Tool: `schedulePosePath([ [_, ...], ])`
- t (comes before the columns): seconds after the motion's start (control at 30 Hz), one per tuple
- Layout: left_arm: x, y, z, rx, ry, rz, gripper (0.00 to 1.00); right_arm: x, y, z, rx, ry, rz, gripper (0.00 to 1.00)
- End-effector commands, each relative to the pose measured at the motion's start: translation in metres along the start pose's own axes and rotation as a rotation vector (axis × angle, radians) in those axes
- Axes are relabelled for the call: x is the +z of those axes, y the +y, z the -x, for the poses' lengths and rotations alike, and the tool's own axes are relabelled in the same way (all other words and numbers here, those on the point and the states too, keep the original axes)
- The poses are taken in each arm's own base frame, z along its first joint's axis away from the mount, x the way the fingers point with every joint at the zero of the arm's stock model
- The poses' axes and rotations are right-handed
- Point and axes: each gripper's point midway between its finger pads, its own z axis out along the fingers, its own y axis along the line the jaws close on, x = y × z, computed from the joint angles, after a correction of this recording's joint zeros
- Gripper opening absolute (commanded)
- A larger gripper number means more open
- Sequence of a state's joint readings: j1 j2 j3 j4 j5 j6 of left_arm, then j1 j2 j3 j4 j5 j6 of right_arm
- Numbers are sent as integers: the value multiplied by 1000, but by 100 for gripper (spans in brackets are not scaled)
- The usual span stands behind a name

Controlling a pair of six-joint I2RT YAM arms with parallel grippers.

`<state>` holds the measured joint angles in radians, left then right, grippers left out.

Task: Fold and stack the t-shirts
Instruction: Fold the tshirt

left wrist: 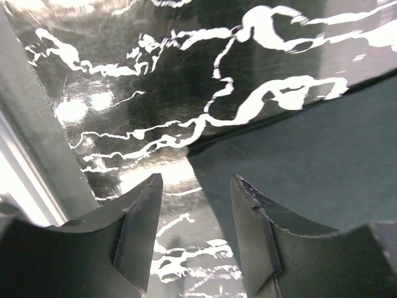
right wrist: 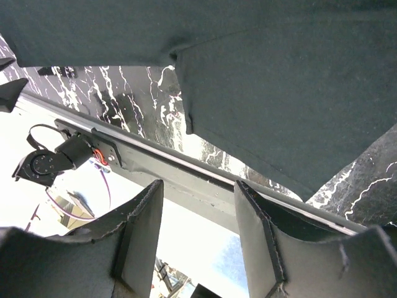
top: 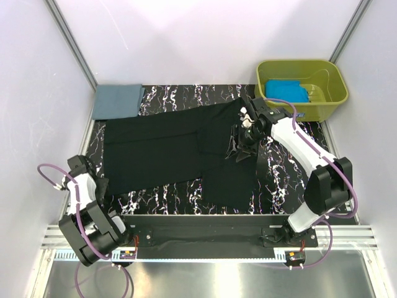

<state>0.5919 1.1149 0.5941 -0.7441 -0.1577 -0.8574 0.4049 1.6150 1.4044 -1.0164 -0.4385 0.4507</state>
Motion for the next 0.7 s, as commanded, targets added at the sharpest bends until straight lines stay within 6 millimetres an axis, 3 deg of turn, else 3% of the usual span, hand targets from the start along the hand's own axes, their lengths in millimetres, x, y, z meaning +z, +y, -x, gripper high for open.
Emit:
schedulePosePath([
  [0.0, 9, -10, 6, -15, -30, -50, 53, -16, 10, -3, -19, -42, 47, 56],
  [0.13, 22, -6, -2, -3, -8, -30, 52, -23, 8, -7, -19, -69, 39, 56],
  [0.33, 30, -3, 2, 5, -35, -17, 50, -25, 1, -16, -12, -79, 25, 56],
  [0.47, 35, -3, 2, 8, -16, 7, 37, -27, -1, -20, -7, -81, 18, 56],
  [0.6, 37, -3, -5, 3, 16, 2, 17, -34, -5, -27, -4, -95, 2, 56],
  [0.67, 36, -2, -6, 3, 16, 3, 13, -34, -9, -30, 6, -90, -13, 57],
])
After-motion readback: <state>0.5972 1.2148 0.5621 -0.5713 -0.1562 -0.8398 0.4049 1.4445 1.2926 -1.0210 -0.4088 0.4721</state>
